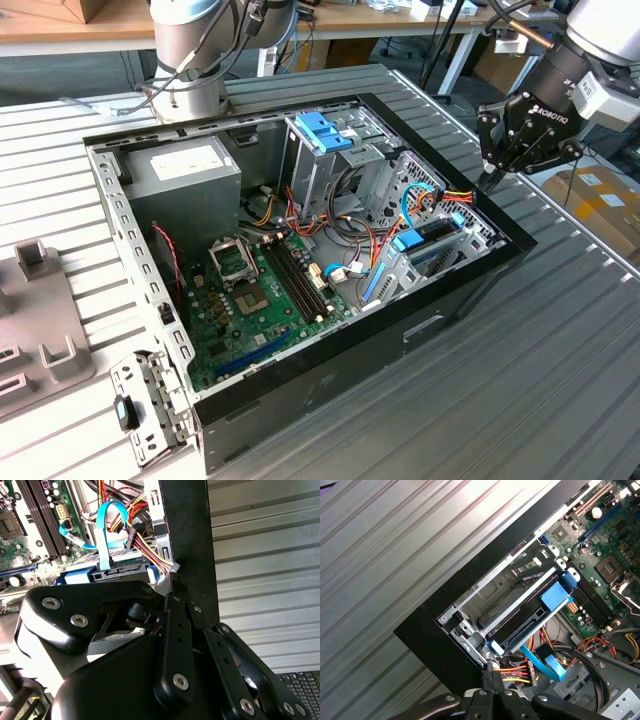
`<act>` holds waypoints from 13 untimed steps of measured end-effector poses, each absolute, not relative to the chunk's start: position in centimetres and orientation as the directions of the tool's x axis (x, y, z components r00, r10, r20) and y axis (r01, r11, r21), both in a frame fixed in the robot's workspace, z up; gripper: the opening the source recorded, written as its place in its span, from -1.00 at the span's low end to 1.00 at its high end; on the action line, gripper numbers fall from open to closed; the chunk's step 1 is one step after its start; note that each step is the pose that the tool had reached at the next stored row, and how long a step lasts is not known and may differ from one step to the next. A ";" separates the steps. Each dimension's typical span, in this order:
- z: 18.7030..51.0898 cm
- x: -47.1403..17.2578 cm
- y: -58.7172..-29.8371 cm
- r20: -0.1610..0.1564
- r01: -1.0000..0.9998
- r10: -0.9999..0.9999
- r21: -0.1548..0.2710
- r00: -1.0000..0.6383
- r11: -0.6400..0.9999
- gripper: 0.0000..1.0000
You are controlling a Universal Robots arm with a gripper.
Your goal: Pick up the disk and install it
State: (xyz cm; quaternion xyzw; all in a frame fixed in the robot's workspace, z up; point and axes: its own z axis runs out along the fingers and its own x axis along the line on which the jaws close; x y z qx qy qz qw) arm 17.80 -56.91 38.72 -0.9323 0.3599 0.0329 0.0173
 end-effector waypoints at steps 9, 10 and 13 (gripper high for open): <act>38.7 17.8 -56.9 -0.074 -0.672 -0.670 -0.009 0.739 -0.740 -0.15; 38.6 17.8 -56.9 -0.074 -0.672 -0.670 -0.009 0.739 -0.740 -0.15; 38.2 17.8 -56.9 -0.074 -0.672 -0.670 -0.009 0.739 -0.740 -0.15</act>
